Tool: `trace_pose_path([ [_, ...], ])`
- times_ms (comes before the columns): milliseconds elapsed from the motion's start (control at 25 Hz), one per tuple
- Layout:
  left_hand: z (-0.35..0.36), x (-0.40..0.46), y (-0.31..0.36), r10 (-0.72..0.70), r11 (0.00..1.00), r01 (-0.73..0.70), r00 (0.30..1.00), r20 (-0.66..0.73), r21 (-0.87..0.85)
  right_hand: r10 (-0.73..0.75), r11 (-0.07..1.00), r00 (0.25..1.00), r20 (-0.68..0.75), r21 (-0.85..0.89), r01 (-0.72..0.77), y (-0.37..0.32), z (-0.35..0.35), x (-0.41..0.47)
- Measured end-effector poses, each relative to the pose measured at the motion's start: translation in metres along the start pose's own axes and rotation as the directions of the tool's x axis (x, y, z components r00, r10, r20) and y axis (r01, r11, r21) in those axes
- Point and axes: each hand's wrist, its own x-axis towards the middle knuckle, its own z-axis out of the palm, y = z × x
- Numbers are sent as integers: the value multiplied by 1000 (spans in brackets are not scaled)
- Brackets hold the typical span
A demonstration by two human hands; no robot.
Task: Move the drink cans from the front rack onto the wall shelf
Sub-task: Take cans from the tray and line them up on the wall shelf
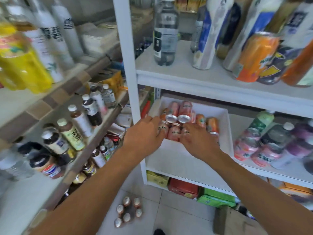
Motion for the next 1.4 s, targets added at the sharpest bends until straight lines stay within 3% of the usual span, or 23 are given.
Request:
trace_pose_path([
  [280,58,51,4,26,1000,-26,999,31,-9,229,956,973,20,181,-229,49,34,64],
  [480,91,86,3,30,999,-31,999,-26,-27,297,920,955,-13,273,-283,65,57,114],
  [760,106,104,-3,-17,999,16,999,-28,-46,417,807,908,31,447,-386,69,81,160],
  [920,93,104,0,-66,995,66,998,7,-78,479,631,868,131,636,-444,68,68,147],
  [1040,82,103,0,-108,977,115,993,49,-178,438,606,891,121,692,-392,65,56,117],
  [1120,76,99,-2,-181,938,195,981,75,-287,344,532,927,146,783,-321,56,48,93],
  [1240,59,88,-10,-344,800,392,920,189,-455,201,397,959,198,879,-265,29,40,70],
  [1320,43,73,-24,-375,707,471,882,285,-527,81,133,953,293,944,-302,3,33,65],
  [1400,24,53,-39,-353,534,488,871,342,-690,-107,-119,916,386,910,-397,-25,27,62],
])
